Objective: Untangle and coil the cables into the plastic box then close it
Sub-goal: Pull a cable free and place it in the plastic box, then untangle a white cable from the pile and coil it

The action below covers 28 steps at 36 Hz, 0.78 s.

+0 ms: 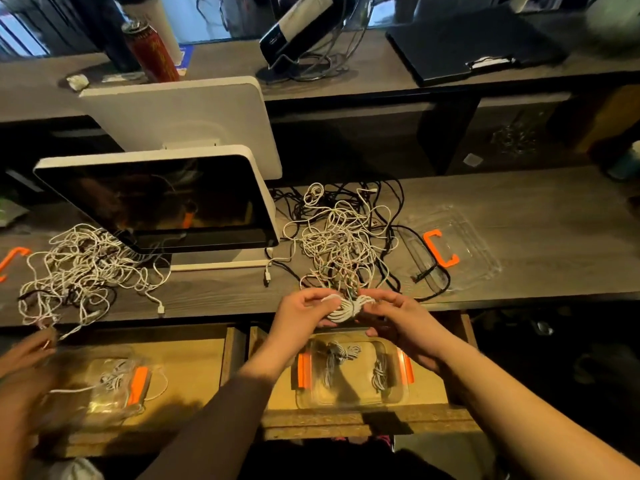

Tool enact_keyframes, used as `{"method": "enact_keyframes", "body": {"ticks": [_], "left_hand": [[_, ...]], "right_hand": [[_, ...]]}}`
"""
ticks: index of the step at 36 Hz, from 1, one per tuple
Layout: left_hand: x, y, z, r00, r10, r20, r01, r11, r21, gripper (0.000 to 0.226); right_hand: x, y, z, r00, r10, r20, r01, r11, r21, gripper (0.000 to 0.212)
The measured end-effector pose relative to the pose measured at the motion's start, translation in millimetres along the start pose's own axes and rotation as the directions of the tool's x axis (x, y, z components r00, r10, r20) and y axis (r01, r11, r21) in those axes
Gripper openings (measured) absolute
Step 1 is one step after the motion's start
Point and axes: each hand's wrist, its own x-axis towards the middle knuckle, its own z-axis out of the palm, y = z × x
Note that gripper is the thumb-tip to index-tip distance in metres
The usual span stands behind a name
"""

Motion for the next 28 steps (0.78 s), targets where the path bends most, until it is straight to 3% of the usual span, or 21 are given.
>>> {"method": "enact_keyframes", "body": {"ticks": [6,8,14,21,24,28], "left_hand": [[20.4,-55.1,-7.3,0.988,-0.152,-0.028,0.154,0.985,0.083,0.007],[27.6,-72.6,-8.9,0.976,-0.215,-0.042,0.218,0.969,0.116,0.005],[39.9,-107.5,-15.8,0.958,-0.276,-0.072,0.285,0.917,0.28,0.022],[45.0,-120.3,-19.4,0.97,-0.168,-0.176,0.225,0.894,0.387,0.014],[53.2,-115.4,-20.0,0.976,-0.132,-0.172,0.189,0.905,0.381,0.013],[71.1,-100.4,-17.4,0.981,-0.094,-0.168,0.153,0.913,0.379,0.014]], "right_hand": [[30.3,42.1,-5.5,0.99,0.069,-0.124,-0.081,0.992,-0.1,0.031],[40.5,57.3,-8.5,0.974,0.08,-0.211,-0.13,0.963,-0.235,0.032],[62.9,94.9,-13.6,0.946,0.069,-0.316,-0.183,0.92,-0.346,0.024],[71.1,102.2,-28.0,0.901,0.101,-0.421,-0.29,0.864,-0.411,0.031],[76.0,89.2,-31.5,0.893,0.11,-0.437,-0.316,0.844,-0.434,0.024],[87.0,60.4,-24.9,0.905,-0.05,-0.421,-0.203,0.821,-0.533,0.017]]}}
